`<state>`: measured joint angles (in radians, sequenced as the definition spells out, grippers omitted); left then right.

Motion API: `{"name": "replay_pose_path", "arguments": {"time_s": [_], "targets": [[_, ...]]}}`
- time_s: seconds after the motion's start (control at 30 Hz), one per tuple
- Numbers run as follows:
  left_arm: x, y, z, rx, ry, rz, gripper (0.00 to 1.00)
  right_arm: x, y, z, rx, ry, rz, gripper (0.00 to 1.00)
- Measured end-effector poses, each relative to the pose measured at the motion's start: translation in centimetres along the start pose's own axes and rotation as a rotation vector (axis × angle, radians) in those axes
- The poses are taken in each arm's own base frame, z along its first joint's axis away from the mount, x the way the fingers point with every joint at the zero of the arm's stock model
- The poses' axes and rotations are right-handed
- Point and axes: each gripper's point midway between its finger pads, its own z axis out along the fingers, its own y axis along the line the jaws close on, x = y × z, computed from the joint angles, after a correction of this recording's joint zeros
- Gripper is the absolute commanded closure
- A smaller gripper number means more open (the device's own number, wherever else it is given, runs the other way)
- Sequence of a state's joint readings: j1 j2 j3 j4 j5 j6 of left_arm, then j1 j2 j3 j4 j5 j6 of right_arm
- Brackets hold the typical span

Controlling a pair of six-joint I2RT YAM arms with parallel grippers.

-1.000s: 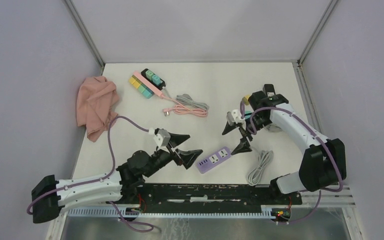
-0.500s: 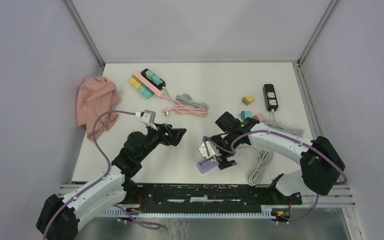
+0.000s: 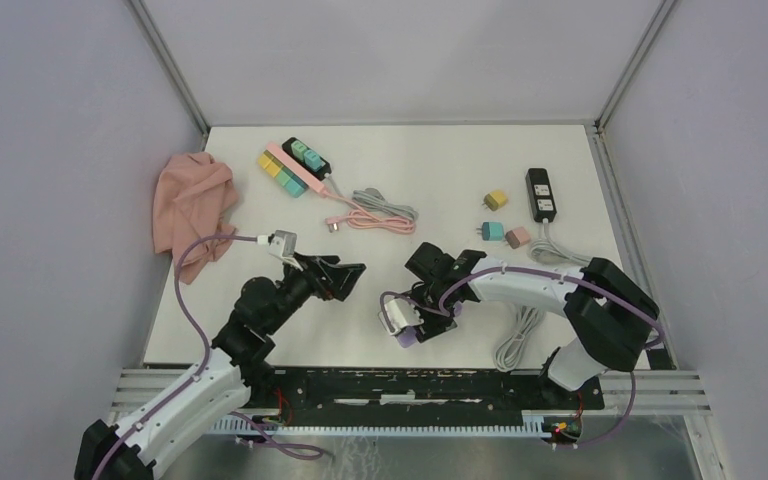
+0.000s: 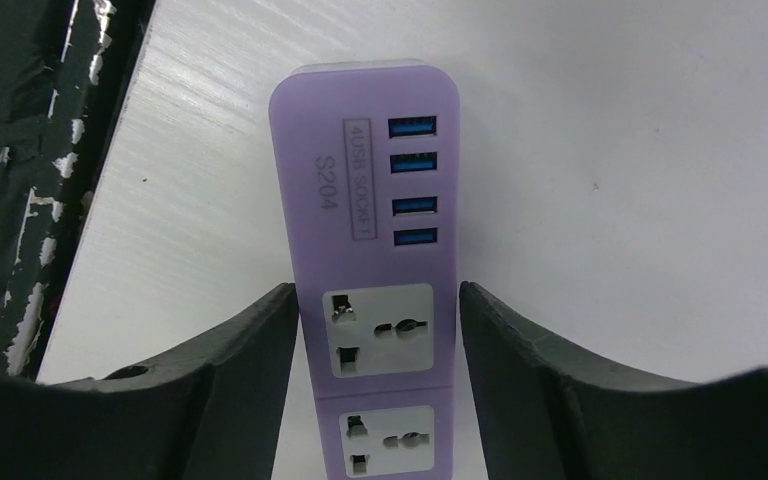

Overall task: Pull the plug off the socket
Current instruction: Move the socket to the center of the board.

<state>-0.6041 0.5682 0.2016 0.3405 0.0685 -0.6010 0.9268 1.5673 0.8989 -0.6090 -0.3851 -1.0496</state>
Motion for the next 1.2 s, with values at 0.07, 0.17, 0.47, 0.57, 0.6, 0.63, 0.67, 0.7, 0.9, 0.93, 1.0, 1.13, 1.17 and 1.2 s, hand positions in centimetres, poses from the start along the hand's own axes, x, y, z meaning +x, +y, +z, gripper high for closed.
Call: {"name": "replay_pose_path", "arguments": {"time_s": [0.07,0.17,0.47,0.57,0.6,0.63,0.67,0.7,0.9,0.93,1.0,1.13,1.17,1.2], "targets": [[-0.3,0.1,-0.5,-0.003,-0.020,-0.001,0.00,0.4,0.0,0.2,-0.001,0.018,0.005,0.46],[-0.4,0.1,-0.9,-0.005,-0.030,-0.007,0.01,0.5,-0.1,0.2,0.002,0.028,0.009,0.58],[1.0,1.3,-1.2,-0.044,0.001,-0.017,0.01,0.3,-0.7,-0.5,0.009,0.019,0.066,0.92],[1.1,1.4,-1.4,-0.043,-0.004,-0.018,0.01,0.6,-1.7,-1.4,0.031,-0.012,0.131,0.98],[1.2,1.4,-1.4,-0.043,-0.004,-0.018,0.01,0.8,-2.1,-1.7,0.043,-0.022,0.157,0.99],[1.3,1.5,-1.4,-0.044,-0.004,-0.019,0.01,1.1,-2.5,-2.1,0.055,-0.034,0.186,1.00],[1.5,1.6,-1.5,-0.045,-0.002,-0.021,0.01,1.5,-3.0,-2.8,0.072,-0.052,0.223,1.00],[1.7,1.7,-1.5,-0.048,0.001,-0.024,0.01,1.9,-3.6,-3.6,0.096,-0.069,0.260,1.00],[2.2,2.1,-1.6,-0.056,0.012,-0.030,0.01,4.1,-8.6,-9.0,0.273,-0.119,0.424,1.00],[2.2,2.1,-1.6,-0.057,0.013,-0.030,0.01,4.3,-9.4,-9.9,0.299,-0.126,0.452,1.00],[2.2,2.1,-1.6,-0.057,0.013,-0.030,0.01,4.9,-11.8,-11.7,0.360,-0.145,0.519,1.00],[2.5,2.2,-1.6,-0.058,0.016,-0.032,0.01,6.6,-17.1,-13.5,0.482,-0.173,0.671,0.99],[2.6,2.4,-1.7,-0.059,0.017,-0.033,0.01,7.3,-18.3,-13.6,0.512,-0.178,0.712,0.98],[2.7,2.4,-1.7,-0.060,0.018,-0.033,0.01,8.2,-19.7,-13.6,0.548,-0.181,0.765,0.96]]}}
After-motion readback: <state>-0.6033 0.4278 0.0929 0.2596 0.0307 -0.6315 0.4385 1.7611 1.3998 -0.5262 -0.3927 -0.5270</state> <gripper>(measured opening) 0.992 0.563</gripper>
